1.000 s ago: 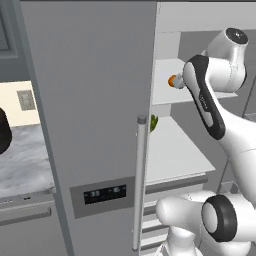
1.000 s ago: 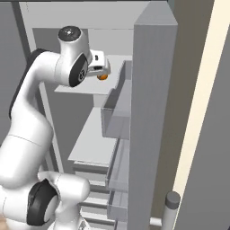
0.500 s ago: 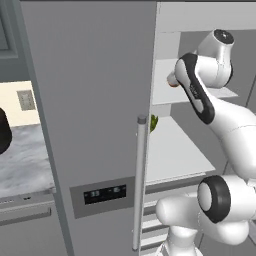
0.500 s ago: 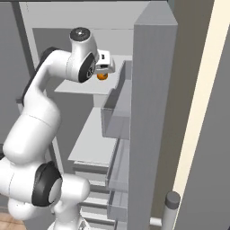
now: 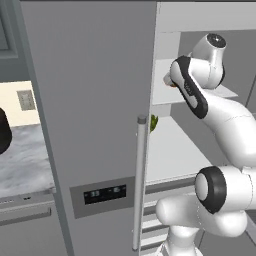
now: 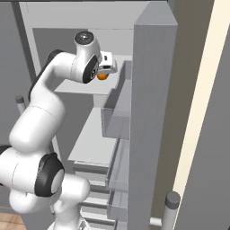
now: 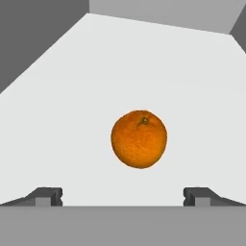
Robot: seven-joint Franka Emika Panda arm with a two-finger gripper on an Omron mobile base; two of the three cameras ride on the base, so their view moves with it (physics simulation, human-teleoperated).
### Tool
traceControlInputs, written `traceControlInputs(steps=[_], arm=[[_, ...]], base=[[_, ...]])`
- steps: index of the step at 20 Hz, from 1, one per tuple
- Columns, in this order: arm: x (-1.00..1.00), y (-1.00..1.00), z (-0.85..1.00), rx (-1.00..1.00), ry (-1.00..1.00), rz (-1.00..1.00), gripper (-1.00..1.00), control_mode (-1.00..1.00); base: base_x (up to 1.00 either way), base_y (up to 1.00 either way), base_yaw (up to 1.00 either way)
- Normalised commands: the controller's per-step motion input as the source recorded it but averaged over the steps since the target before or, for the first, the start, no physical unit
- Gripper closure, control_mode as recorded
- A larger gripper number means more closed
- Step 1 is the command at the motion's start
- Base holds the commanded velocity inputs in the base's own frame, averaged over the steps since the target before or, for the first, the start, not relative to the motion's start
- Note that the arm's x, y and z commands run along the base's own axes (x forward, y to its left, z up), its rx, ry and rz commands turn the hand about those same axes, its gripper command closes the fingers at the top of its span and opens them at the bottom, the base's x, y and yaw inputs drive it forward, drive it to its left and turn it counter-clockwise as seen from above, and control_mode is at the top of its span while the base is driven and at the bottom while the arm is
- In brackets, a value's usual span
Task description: Pick up the pear and tangerine from the fridge and place one fruit on each plate on the dining counter.
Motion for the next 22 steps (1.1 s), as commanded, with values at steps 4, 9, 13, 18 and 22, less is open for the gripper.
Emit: traceControlInputs(steps=[4,9,13,18,22], arm=[[0.21,0.0,-0.1,0.0,0.0,0.0,-1.0,-1.0],[0.24,0.0,-0.08,0.0,0.0,0.0,-1.0,-1.0],[0.19,-0.01,-0.04,0.0,0.0,0.0,-1.0,-1.0],[0.13,-0.03,-0.07,0.0,0.0,0.0,-1.0,-1.0],[0.03,-0.02,-0.06,0.01,0.0,0.0,-1.0,-1.0]], base=[[0.0,0.0,0.0],[0.0,0.0,0.0],[0.0,0.0,0.0],[0.0,0.0,0.0],[0.0,0.0,0.0]])
